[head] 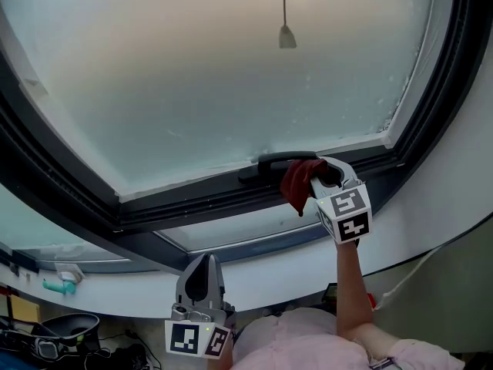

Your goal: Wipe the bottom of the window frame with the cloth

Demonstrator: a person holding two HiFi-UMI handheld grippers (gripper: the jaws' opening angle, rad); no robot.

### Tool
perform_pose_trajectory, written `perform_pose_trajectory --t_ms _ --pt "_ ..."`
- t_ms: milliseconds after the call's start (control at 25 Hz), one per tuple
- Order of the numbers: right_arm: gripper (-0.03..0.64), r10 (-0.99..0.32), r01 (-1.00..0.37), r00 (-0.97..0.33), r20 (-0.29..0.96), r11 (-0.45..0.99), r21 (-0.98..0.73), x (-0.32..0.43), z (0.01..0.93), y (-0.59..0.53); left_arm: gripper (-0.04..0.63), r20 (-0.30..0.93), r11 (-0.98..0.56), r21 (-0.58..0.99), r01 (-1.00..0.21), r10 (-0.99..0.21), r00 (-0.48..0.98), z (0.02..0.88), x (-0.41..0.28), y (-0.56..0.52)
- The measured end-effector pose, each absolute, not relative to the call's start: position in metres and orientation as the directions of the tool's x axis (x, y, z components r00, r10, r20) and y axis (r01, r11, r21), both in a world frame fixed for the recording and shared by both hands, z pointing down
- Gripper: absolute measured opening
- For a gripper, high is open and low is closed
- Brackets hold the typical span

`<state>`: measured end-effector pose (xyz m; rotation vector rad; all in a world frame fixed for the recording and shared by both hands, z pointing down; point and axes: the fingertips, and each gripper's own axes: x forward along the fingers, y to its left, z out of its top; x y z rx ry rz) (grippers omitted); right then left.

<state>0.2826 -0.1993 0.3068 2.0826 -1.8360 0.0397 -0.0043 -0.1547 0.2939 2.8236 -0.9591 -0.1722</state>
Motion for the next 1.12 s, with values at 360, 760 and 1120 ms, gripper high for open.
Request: perform_pose_trajectory --t_ms 360,760,1120 --pt "0.074 -0.935 -0.945 0.228 0.270 -0.147 0.291 0.302 0.306 -0.200 -0.002 -0.055 -0.774 0.192 -0.603 -0.622 0.781 0.296 -0.009 -0.159" --pt "0.075 -0.937 -0.939 0.209 0.279 -0.112 0.327 0.309 0.303 -0.213 -0.002 -0.066 -0.802 0.189 -0.566 -0.586 0.808 0.293 0.008 -0.152" --pt "0.074 -0.930 -0.917 0.255 0.263 -0.147 0.370 0.322 0.302 -0.202 -0.002 -0.066 -0.806 0.185 -0.563 -0.582 0.811 0.292 0.018 -0.147"
